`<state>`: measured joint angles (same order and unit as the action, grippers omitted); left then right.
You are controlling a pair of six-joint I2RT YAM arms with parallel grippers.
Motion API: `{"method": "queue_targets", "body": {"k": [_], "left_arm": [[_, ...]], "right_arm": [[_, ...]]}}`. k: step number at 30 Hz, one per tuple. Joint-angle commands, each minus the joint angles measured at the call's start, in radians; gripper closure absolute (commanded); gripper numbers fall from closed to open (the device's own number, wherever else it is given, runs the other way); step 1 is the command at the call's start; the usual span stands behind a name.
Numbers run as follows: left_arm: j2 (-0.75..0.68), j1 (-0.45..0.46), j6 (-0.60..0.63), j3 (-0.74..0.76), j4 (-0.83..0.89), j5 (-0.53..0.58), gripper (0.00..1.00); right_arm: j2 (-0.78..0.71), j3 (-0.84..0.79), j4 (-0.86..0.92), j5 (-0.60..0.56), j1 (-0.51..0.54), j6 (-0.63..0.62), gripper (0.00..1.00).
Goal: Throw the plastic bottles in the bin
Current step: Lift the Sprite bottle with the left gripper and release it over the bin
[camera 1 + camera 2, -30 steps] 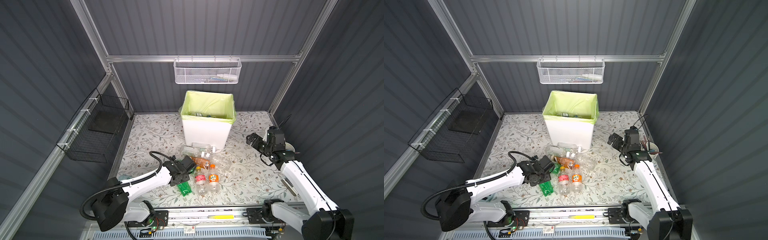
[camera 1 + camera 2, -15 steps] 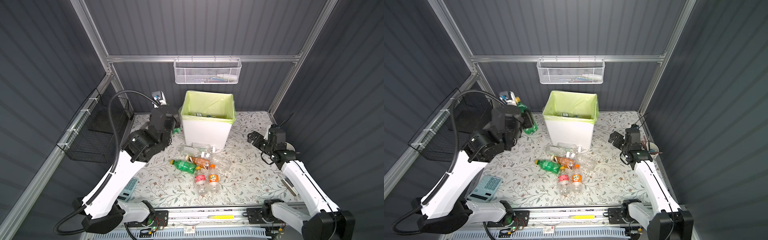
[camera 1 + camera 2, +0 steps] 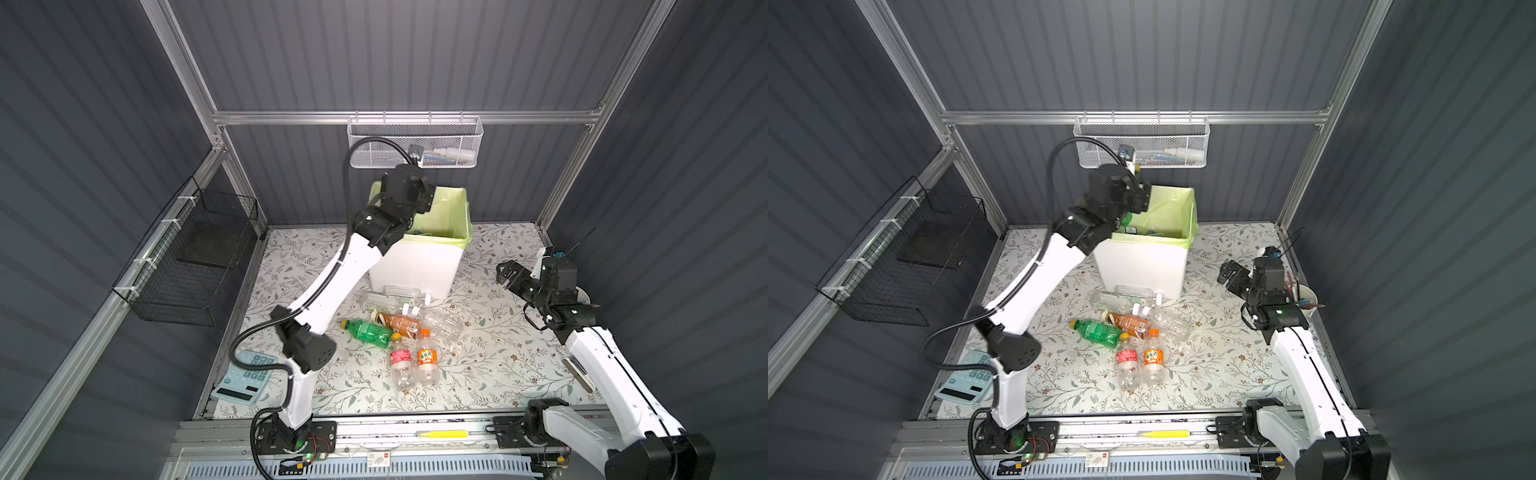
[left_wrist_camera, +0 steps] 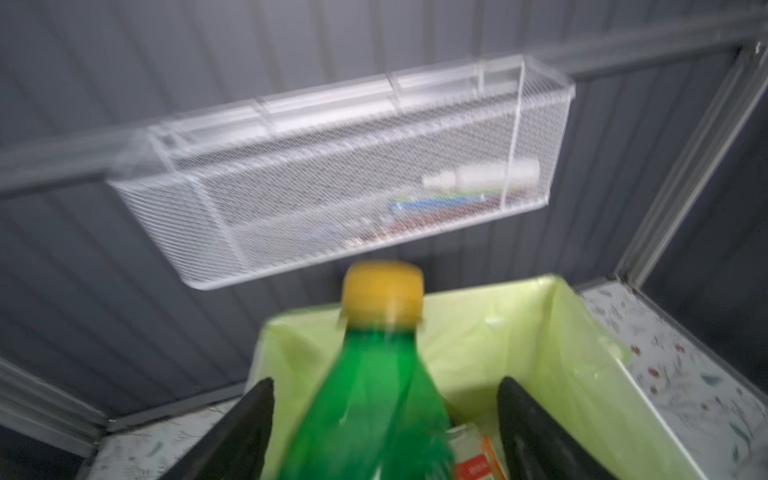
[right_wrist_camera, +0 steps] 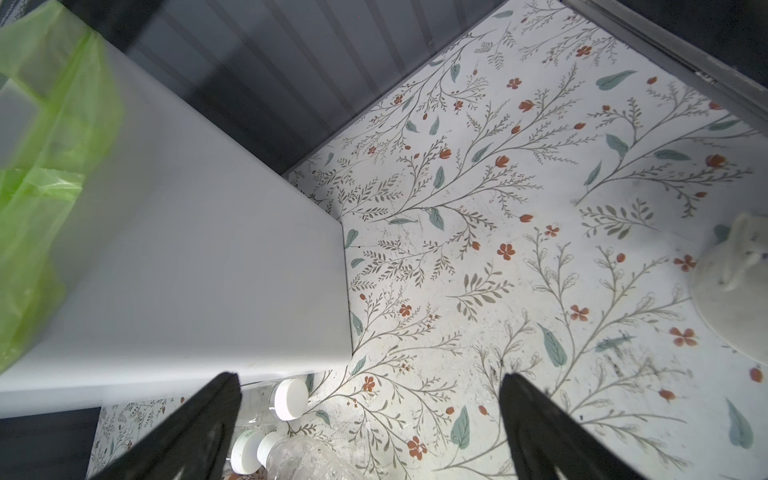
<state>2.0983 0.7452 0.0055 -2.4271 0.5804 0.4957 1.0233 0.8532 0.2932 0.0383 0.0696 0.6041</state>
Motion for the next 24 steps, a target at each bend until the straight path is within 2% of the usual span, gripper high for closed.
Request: {"method": "queue_targets", "body": {"k": [1,4,5,8,16,21,24], "left_arm": [[-0.139,0.006,-0.005,0.039,0.004,-0.096,0.0],[-0.389,0.007,0.031,0.407,-0.391,-0.095,0.0],[-0.43,0.005,0.036,0.453,-0.429,-0.078,0.0],[-0.462,0.006,0.035,0.446,-0.351,-0.021,0.0],[-0.543,0.005,0.027,0.586,-0.351,0.045,0.0],[-0.587,0.006,0.024,0.656,-0.334,0.116,0.0],[-0.615,-0.004,-0.019,0.71,-0.284,0.214,0.0]], "right_arm": [[-0.027,-0.005,0.009,-0.017,-0.004,-0.008,0.01],[-0.041,-0.01,0.006,-0.024,-0.004,-0.009,0.01],[-0.042,-0.011,0.005,-0.02,-0.003,-0.005,0.01],[-0.027,-0.011,0.002,0.001,-0.001,0.006,0.01],[0.004,0.006,0.014,0.011,0.023,-0.005,0.01],[0.015,0.014,0.035,0.021,0.098,-0.117,0.01],[0.028,0.012,0.077,0.006,0.153,-0.151,0.01]]}}
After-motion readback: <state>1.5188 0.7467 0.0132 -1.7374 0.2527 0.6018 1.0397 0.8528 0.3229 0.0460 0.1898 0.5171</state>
